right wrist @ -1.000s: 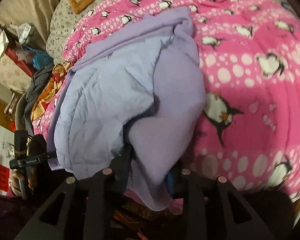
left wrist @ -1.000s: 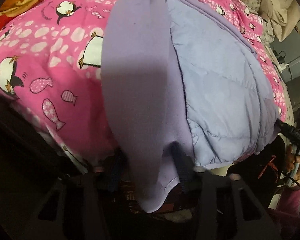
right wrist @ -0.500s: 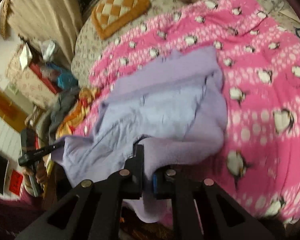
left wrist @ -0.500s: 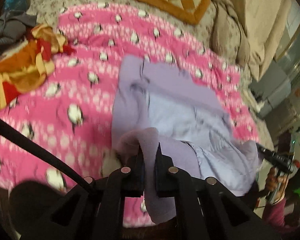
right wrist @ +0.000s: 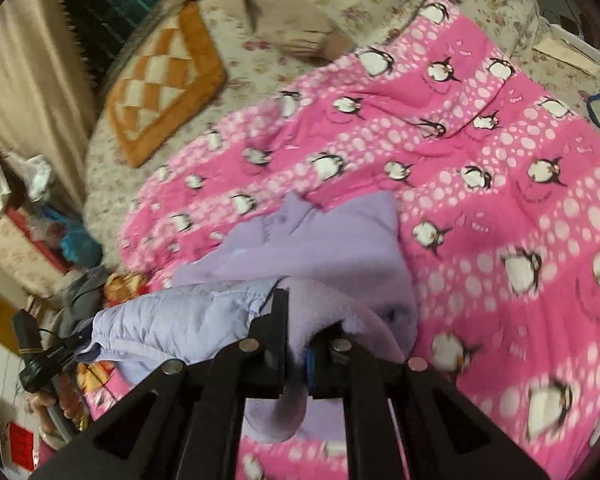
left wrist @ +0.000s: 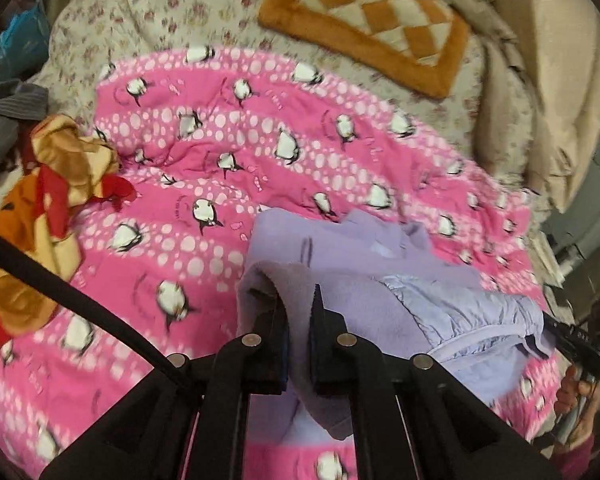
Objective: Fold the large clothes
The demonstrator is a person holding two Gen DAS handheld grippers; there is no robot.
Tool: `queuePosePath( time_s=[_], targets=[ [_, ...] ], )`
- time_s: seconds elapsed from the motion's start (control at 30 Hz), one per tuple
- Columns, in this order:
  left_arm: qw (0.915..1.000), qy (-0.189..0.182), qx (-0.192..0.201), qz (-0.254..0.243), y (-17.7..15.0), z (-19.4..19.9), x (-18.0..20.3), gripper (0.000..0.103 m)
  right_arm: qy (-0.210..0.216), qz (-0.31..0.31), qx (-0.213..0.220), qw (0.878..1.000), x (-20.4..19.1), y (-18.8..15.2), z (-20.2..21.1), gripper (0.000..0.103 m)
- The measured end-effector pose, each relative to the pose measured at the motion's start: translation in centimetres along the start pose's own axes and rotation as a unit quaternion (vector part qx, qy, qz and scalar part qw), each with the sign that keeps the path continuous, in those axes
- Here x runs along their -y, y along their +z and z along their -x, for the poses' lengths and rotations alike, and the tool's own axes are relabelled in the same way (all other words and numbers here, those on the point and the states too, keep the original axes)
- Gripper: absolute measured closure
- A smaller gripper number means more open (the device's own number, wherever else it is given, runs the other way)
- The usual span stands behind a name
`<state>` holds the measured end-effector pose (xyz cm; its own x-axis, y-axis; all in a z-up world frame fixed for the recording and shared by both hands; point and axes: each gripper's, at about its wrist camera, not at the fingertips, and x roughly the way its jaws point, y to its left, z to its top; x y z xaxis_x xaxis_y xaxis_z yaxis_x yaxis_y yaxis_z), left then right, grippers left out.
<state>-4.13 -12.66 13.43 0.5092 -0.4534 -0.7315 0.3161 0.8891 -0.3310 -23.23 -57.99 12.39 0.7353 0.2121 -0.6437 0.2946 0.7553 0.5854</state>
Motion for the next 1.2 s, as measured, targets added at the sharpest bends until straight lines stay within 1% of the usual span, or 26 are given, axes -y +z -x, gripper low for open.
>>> queuePosePath(
  time_s=[0.03,0.2,0.3,0.33,0.4,0.43,0.47,0.5,0.53,0.57,0.6,0.63,0.67,0.7,0.73,0.77,0.83,0.87,0.9,0.97,1.0,1.07,1.1,1.13,1.17,1.2],
  targets=[
    [1.0,0.005,-0.004,0.001,0.4,-0.9,0.0,0.103,-0.006,-0.005,-0.003,1.0,0.2,0.4,-1.0,0.096],
    [0.9987,0.042,-0.028,0.003,2.1,-7.7,-0.3,0.103,-0.043,-0.02,-0.02,0.999,2.4,2.7,-5.6,0.096],
    [0.998,0.046,-0.035,0.023,2.4,-10.6,-1.0,0.103,-0.051,-0.039,-0.02,0.998,3.7,4.0,-7.9,0.096],
    [0.9975,0.037,-0.045,0.04,2.4,-11.9,-1.5,0.103,-0.056,-0.045,-0.013,0.997,4.1,4.3,-8.8,0.096],
    [0.9963,0.021,-0.054,0.064,2.4,-12.9,-2.1,0.103,-0.068,-0.048,-0.011,0.996,4.8,4.6,-10.7,0.093],
    [0.995,-0.002,-0.055,0.084,2.3,-12.9,-2.6,0.103,-0.072,-0.049,-0.017,0.996,5.1,4.5,-11.4,0.091],
    [0.994,-0.021,-0.054,0.093,2.4,-12.5,-2.9,0.103,-0.074,-0.05,-0.022,0.996,5.2,4.3,-11.7,0.091],
    [0.9926,-0.043,-0.053,0.1,2.5,-12.0,-3.2,0.101,-0.066,-0.053,-0.015,0.996,5.3,4.1,-11.4,0.087],
    [0.9919,-0.059,-0.047,0.102,2.7,-11.1,-3.4,0.096,-0.058,-0.053,-0.008,0.997,5.3,4.0,-10.8,0.082],
    [0.9923,-0.061,-0.039,0.101,2.9,-10.2,-3.5,0.091,-0.052,-0.05,0.0,0.997,5.2,3.9,-10.0,0.064],
    [0.9935,-0.054,-0.023,0.098,3.2,-8.9,-3.4,0.089,-0.058,-0.047,0.019,0.997,5.0,3.6,-8.4,0.043],
    [0.9941,-0.051,-0.015,0.095,3.3,-8.1,-3.3,0.086,-0.063,-0.044,0.037,0.996,4.8,3.5,-7.2,0.038],
    [0.995,-0.05,-0.004,0.087,3.3,-6.9,-3.0,0.086,-0.068,-0.037,0.059,0.995,4.5,3.3,-5.9,0.033],
    [0.9958,-0.052,0.002,0.076,3.2,-6.1,-2.7,0.086,-0.066,-0.021,0.069,0.995,3.9,3.1,-4.7,0.033],
    [0.9967,-0.054,0.009,0.06,2.9,-5.3,-2.1,0.086,-0.061,-0.004,0.064,0.996,3.3,3.0,-4.2,0.033],
    [0.9975,-0.056,0.017,0.04,2.3,-4.6,-1.4,0.086,-0.056,0.018,0.051,0.997,2.5,2.8,-4.0,0.033],
    [0.9984,-0.05,0.022,0.008,1.3,-4.2,-0.2,0.086,-0.062,0.076,0.016,0.995,0.2,1.7,-4.6,0.037],
    [0.9988,-0.046,0.017,-0.009,0.7,-4.6,0.6,0.086,-0.069,0.105,-0.004,0.992,-0.9,1.0,-5.4,0.042],
    [0.9989,-0.039,0.003,-0.027,0.3,-5.3,1.3,0.086,-0.076,0.129,-0.027,0.988,-1.9,0.5,-6.6,0.048],
    [0.9982,-0.013,-0.028,-0.051,0.2,-7.4,2.6,0.086,-0.089,0.156,-0.052,0.982,-3.1,0.2,-9.0,0.053],
    [0.9978,-0.002,-0.038,-0.053,0.4,-8.5,3.0,0.086,-0.095,0.165,-0.059,0.98,-3.7,0.6,-10.5,0.053],
    [0.9972,0.018,-0.053,-0.049,1.3,-10.9,3.1,0.086,-0.093,0.157,-0.079,0.98,-4.0,1.7,-12.9,0.053],
    [0.9971,0.032,-0.055,-0.042,1.7,-11.9,2.9,0.086,-0.099,0.147,-0.079,0.981,-4.1,2.6,-14.1,0.053],
    [0.997,0.045,-0.057,-0.026,2.2,-12.9,2.3,0.086,-0.119,0.141,-0.066,0.981,-4.1,3.7,-15.2,0.053],
    [0.9967,0.048,-0.065,-0.006,2.4,-14.2,1.6,0.086,-0.132,0.131,-0.056,0.981,-3.8,4.3,-15.9,0.053],
    [0.9962,0.047,-0.073,0.008,2.5,-15.1,1.0,0.086,-0.133,0.096,-0.047,0.985,-2.8,5.4,-16.9,0.053]
  ],
)
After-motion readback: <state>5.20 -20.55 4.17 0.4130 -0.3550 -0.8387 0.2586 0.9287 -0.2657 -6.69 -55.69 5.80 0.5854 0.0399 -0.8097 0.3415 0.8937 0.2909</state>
